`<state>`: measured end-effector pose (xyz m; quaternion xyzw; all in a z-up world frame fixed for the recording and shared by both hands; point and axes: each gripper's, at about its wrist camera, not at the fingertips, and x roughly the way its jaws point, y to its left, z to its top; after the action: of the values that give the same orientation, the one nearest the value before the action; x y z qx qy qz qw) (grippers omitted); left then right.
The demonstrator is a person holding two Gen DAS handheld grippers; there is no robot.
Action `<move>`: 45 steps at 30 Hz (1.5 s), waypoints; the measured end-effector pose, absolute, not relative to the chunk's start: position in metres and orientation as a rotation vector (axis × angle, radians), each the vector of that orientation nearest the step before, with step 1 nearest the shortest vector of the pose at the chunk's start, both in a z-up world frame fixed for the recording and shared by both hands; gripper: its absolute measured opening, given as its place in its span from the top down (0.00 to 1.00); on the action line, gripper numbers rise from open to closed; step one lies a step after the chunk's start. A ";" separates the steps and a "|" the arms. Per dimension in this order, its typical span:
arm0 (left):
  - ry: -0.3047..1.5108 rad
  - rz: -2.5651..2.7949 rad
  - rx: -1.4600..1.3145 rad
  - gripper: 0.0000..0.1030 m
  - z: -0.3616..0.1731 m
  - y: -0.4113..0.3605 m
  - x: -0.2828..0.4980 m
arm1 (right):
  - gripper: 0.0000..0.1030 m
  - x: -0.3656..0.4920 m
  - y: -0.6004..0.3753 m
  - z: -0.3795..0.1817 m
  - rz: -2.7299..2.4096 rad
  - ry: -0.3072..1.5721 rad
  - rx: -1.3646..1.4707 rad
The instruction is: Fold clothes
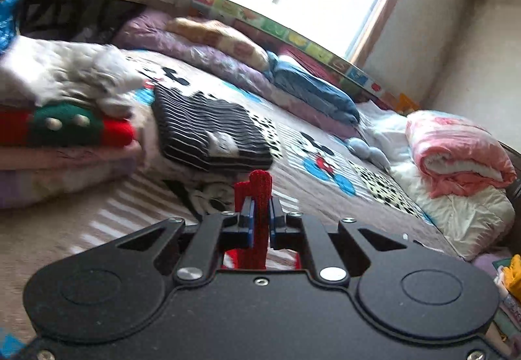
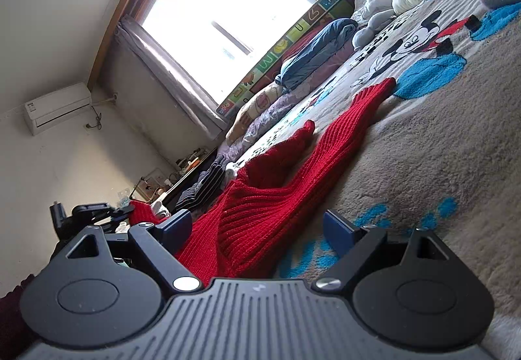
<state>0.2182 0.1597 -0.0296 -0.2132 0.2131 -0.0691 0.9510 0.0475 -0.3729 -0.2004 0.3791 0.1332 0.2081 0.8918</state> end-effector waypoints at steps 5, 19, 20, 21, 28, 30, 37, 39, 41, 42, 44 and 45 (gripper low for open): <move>0.419 -0.087 -0.459 0.94 -0.033 0.185 0.203 | 0.16 0.048 -0.372 -0.200 0.431 0.277 0.787; 0.446 0.041 -0.542 0.95 -0.074 0.242 0.179 | 0.16 0.048 -0.373 -0.200 0.432 0.279 0.787; 0.453 0.051 -0.547 0.95 -0.079 0.245 0.178 | 0.16 0.048 -0.373 -0.200 0.432 0.279 0.787; 0.460 0.060 -0.552 0.95 -0.083 0.248 0.177 | 0.16 0.048 -0.373 -0.200 0.432 0.279 0.787; 0.510 0.114 -0.578 0.95 -0.116 0.265 0.178 | 0.16 0.048 -0.373 -0.200 0.431 0.279 0.787; 0.522 0.124 -0.583 0.95 -0.123 0.267 0.177 | 0.16 0.048 -0.372 -0.200 0.432 0.279 0.787; 0.561 0.153 -0.592 0.95 -0.139 0.270 0.178 | 0.16 0.048 -0.372 -0.200 0.432 0.279 0.787; 0.574 0.162 -0.586 0.95 -0.140 0.269 0.180 | 0.16 0.048 -0.373 -0.200 0.432 0.279 0.787; 0.584 0.172 -0.571 0.93 -0.141 0.267 0.181 | 0.16 0.048 -0.373 -0.200 0.433 0.279 0.787; 0.589 0.177 -0.563 0.92 -0.141 0.265 0.182 | 0.16 0.048 -0.373 -0.200 0.433 0.279 0.787; 0.593 0.186 -0.557 0.88 -0.141 0.265 0.182 | 0.16 0.048 -0.373 -0.200 0.433 0.279 0.787; 0.595 0.191 -0.555 0.87 -0.141 0.265 0.182 | 0.16 0.048 -0.373 -0.200 0.433 0.280 0.787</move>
<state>0.1821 0.2651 -0.1412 -0.2696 0.2889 0.0927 0.9139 0.0483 -0.3733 -0.2005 0.3791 0.1348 0.2085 0.8914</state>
